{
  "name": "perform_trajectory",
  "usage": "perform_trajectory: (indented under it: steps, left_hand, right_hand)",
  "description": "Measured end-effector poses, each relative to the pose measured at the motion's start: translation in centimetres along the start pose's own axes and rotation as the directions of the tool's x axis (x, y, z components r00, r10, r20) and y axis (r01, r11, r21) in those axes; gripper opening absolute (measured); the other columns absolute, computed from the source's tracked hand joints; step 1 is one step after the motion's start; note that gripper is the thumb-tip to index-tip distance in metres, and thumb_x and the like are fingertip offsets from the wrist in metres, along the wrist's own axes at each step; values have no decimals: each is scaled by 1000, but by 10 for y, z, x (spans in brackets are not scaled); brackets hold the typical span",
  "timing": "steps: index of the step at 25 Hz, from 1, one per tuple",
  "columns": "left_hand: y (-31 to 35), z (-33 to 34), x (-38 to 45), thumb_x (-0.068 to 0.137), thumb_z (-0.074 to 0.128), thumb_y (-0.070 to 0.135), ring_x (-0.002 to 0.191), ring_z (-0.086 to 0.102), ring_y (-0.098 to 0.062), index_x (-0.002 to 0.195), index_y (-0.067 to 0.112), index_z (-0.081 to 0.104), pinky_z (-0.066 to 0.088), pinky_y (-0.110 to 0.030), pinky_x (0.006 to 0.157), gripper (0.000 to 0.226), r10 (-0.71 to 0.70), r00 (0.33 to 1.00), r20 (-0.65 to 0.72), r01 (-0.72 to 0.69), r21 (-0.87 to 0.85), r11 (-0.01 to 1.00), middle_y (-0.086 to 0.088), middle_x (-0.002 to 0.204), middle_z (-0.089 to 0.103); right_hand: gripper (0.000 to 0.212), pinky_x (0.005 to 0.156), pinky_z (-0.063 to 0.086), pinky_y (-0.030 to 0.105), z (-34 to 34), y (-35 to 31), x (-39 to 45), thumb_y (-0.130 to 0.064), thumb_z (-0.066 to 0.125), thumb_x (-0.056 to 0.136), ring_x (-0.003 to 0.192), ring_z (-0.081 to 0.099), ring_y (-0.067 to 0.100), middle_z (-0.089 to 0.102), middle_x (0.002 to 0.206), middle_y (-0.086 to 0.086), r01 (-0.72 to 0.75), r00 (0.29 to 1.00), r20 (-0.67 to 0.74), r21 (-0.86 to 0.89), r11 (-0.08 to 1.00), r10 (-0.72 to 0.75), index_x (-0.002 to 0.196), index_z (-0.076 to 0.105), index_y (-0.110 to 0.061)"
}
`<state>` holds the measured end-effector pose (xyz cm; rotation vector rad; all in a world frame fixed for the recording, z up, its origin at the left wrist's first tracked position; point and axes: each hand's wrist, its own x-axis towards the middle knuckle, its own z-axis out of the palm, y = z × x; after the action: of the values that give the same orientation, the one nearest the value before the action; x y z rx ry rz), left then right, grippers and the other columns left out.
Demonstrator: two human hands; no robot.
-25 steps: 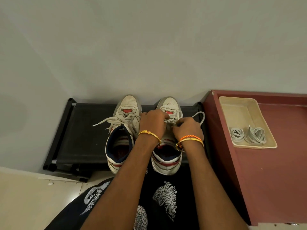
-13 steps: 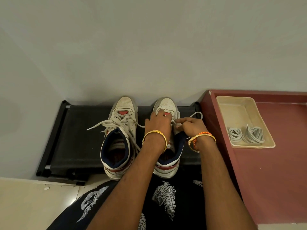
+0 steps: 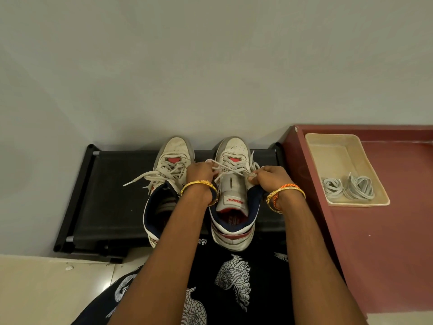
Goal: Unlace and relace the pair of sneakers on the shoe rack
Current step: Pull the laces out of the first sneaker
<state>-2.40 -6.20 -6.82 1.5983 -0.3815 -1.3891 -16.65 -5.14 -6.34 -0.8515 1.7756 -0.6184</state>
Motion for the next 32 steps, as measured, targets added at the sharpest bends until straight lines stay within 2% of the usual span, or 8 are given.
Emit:
perform_trajectory:
  steps: [2, 6, 9, 18, 22, 26, 29, 32]
  left_hand:
    - [2, -2, -9, 91, 41, 1, 80, 58, -22, 96, 12, 52, 49, -32, 71, 16, 248, 968, 42, -246, 358, 900, -1, 81, 54]
    - [-5, 6, -32, 84, 53, 32, 123, 33, -25, 113, 32, 63, 21, -45, 102, 30, 449, 709, 544, -551, 825, -129, -1, 129, 44]
    - [-8, 12, -32, 87, 57, 30, 134, 21, -28, 122, 30, 58, 13, -51, 108, 35, 361, 715, 598, -525, 801, -288, -6, 145, 31]
    - [-9, 12, -28, 82, 63, 24, 130, 22, -20, 97, 23, 69, 17, -43, 101, 15, 477, 757, 446, -510, 860, 5, 3, 139, 29]
    - [16, -3, -24, 85, 57, 13, 124, 35, -18, 83, 25, 58, 22, -42, 102, 12, 584, 807, 86, -432, 759, 486, 2, 131, 36]
    - [35, -25, -23, 97, 45, 14, 89, 59, -8, 105, 9, 55, 48, -31, 91, 13, 365, 924, -110, -349, 142, 926, 4, 94, 58]
    - [35, -32, -22, 98, 40, 8, 59, 59, -2, 91, 13, 49, 52, -22, 66, 13, 269, 957, -110, -280, -99, 955, 4, 75, 56]
    - [25, -23, -20, 95, 48, 17, 69, 52, -8, 85, 20, 53, 41, -32, 76, 11, 535, 842, 73, -513, 419, 749, 7, 76, 51]
  right_hand:
    - [12, 82, 49, 35, -1, -2, -2, 1, 62, 82, 87, 58, 21, 64, 87, 9, 1, 1000, 13, -17, 1000, -1, 92, 67, -4]
    - [15, 54, 47, 24, -5, -5, -5, 0, 55, 87, 67, 56, 17, 61, 85, 10, 10, 998, 55, -61, 998, -7, 97, 65, -4]
    - [11, 48, 45, 22, -6, -6, -6, 0, 55, 88, 63, 55, 18, 61, 86, 12, 8, 997, 75, -75, 997, -2, 92, 64, -6]
    - [14, 47, 44, 24, -4, -5, -3, -1, 57, 88, 65, 55, 19, 61, 85, 10, -30, 997, 64, -48, 998, 34, 97, 66, -5]
    - [16, 50, 46, 26, -6, -5, -3, 0, 60, 86, 70, 57, 20, 63, 91, 12, -58, 995, 79, 2, 998, 57, 101, 65, -3]
    - [10, 53, 47, 29, -5, -8, -6, 0, 60, 87, 69, 55, 19, 60, 81, 9, -70, 993, 98, 4, 998, 69, 97, 63, -3]
    - [10, 49, 44, 26, -4, -9, -8, -1, 59, 88, 68, 54, 18, 58, 78, 8, -66, 994, 92, 0, 998, 65, 97, 63, -3]
    - [11, 50, 43, 26, -3, -8, -8, -2, 60, 88, 70, 54, 17, 59, 81, 7, -53, 994, 90, -27, 998, 55, 98, 63, -4]
